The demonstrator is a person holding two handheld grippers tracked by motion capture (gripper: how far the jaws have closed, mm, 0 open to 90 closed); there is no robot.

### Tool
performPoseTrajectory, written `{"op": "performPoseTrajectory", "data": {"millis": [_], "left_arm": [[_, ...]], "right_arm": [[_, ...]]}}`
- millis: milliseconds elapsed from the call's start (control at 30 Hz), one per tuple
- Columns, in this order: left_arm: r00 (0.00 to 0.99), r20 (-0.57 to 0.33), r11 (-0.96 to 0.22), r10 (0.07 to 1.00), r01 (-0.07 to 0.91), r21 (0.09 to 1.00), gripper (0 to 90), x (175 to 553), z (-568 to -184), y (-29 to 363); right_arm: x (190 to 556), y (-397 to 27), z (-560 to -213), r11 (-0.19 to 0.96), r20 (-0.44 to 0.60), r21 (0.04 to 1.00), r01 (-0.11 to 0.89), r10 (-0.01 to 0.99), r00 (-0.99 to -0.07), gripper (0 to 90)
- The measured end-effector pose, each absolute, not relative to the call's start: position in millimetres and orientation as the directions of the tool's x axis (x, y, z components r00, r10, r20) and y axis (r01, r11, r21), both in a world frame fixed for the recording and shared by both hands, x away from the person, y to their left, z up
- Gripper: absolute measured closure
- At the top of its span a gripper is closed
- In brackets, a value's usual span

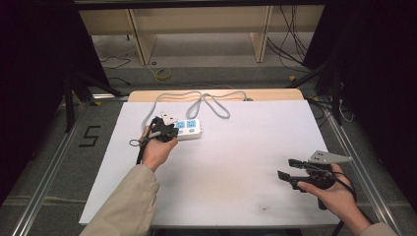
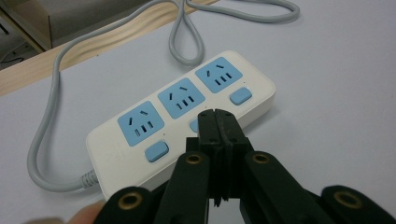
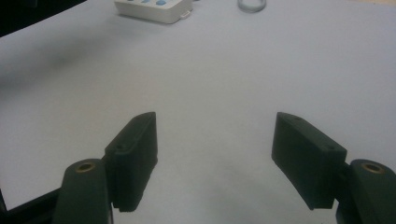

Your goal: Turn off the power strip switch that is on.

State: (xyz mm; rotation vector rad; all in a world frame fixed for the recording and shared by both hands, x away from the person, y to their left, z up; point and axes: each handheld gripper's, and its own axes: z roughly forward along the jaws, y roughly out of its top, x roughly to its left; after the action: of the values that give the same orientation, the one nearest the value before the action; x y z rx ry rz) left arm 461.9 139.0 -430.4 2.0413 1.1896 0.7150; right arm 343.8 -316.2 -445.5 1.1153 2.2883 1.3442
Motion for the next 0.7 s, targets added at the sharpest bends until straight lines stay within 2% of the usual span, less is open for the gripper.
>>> {"op": "performPoseTrajectory", "data": {"millis": [700], "left_arm": [[0.436,0.129,-0.372,0.891,0.538,0.757,89.8,477.8,-431.8,136.5]], "right_arm": [[342.6,-317.1,-446.6,0.279,0.149,0.827,0.488,0.728,-0.669,31.4]]}}
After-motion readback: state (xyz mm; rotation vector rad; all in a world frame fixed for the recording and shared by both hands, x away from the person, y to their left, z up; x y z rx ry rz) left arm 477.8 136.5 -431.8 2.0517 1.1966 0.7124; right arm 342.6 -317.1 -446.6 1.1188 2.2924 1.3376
